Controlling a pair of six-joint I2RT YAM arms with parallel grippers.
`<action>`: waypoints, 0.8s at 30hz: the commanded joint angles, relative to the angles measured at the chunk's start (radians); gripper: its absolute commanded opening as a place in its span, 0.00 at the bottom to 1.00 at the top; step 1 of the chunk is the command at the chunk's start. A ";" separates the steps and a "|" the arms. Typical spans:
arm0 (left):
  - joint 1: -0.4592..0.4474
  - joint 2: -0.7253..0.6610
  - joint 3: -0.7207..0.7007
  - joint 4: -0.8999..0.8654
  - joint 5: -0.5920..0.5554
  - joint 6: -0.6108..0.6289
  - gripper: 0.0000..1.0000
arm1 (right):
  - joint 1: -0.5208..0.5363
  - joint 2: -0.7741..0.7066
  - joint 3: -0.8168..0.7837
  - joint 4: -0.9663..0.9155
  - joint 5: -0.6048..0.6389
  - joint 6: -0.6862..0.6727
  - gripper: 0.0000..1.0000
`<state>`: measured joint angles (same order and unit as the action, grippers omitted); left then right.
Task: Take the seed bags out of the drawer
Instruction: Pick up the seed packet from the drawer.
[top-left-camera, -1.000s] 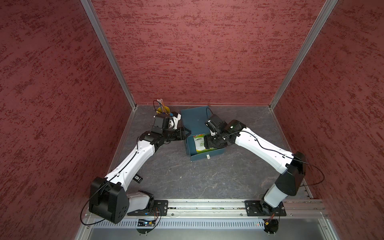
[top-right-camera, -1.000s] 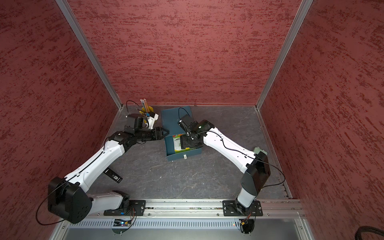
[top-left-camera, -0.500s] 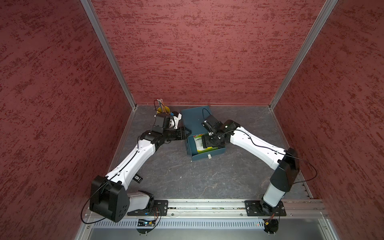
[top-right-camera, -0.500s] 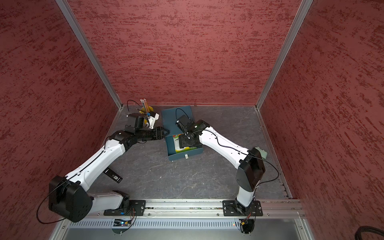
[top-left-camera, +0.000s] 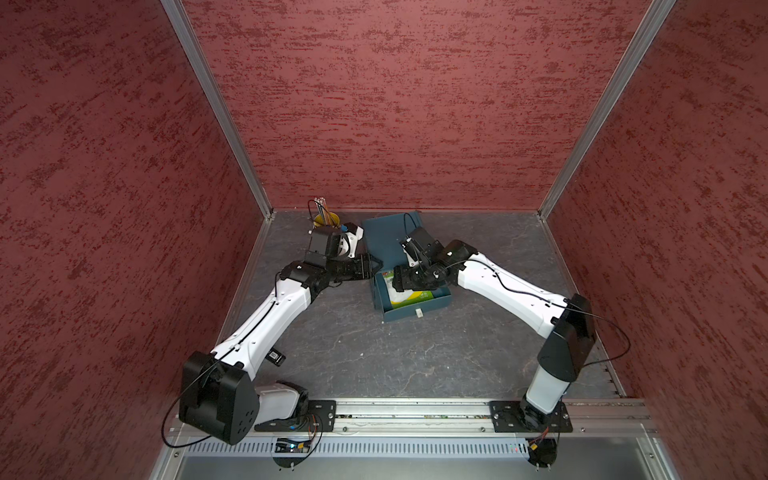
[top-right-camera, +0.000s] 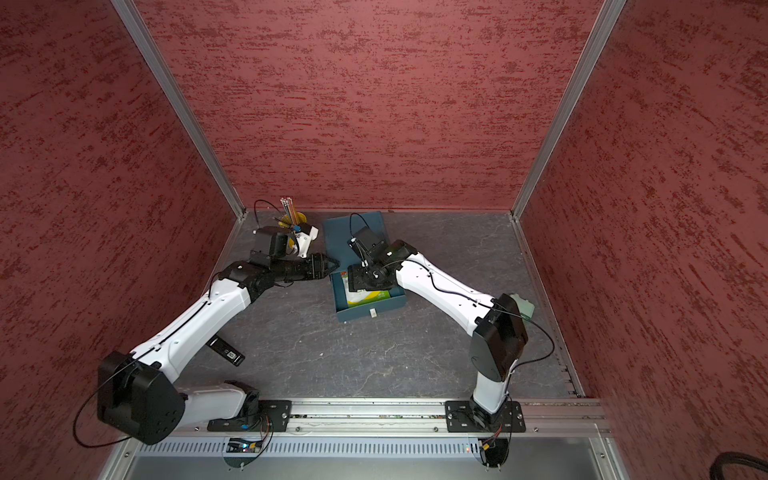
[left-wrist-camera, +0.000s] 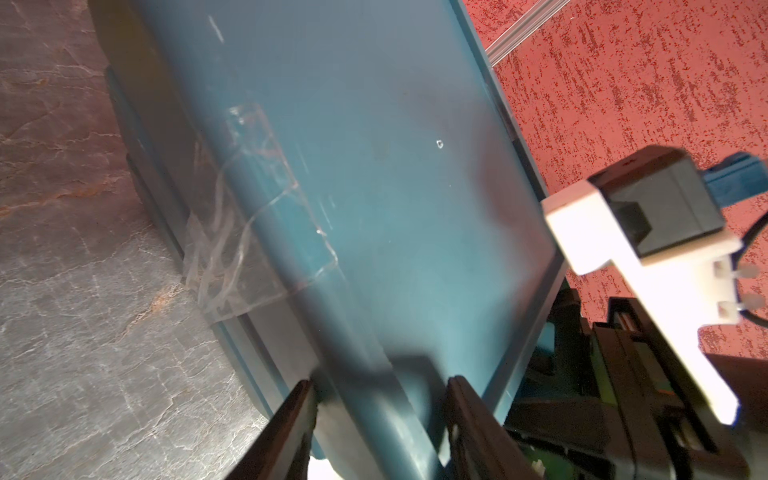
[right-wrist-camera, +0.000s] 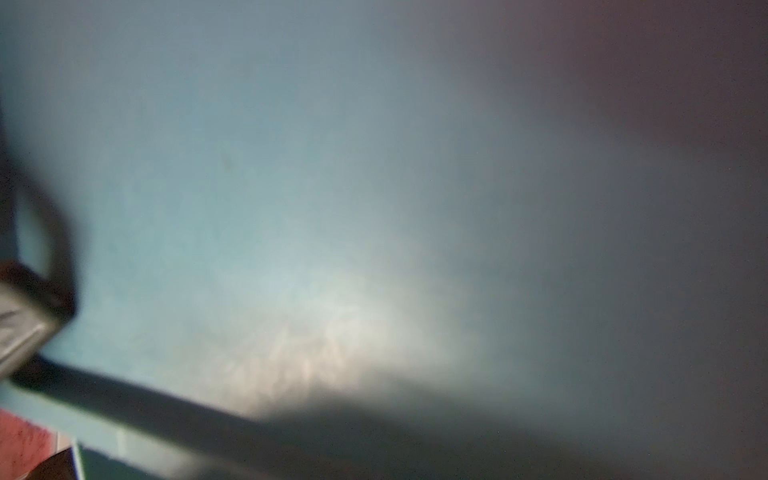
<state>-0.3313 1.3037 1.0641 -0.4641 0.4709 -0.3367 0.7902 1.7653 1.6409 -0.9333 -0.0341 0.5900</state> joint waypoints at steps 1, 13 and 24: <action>-0.010 0.029 -0.009 -0.061 -0.015 0.022 0.53 | -0.004 -0.042 0.026 -0.061 0.145 -0.038 0.76; -0.009 0.038 0.003 -0.076 -0.018 0.041 0.52 | -0.004 -0.065 0.035 -0.082 0.229 -0.054 0.81; -0.009 0.048 0.010 -0.081 -0.017 0.047 0.52 | -0.004 0.024 0.089 -0.152 0.256 -0.094 0.87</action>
<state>-0.3313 1.3102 1.0744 -0.4751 0.4717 -0.3260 0.7898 1.7596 1.7088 -1.0470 0.1997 0.5144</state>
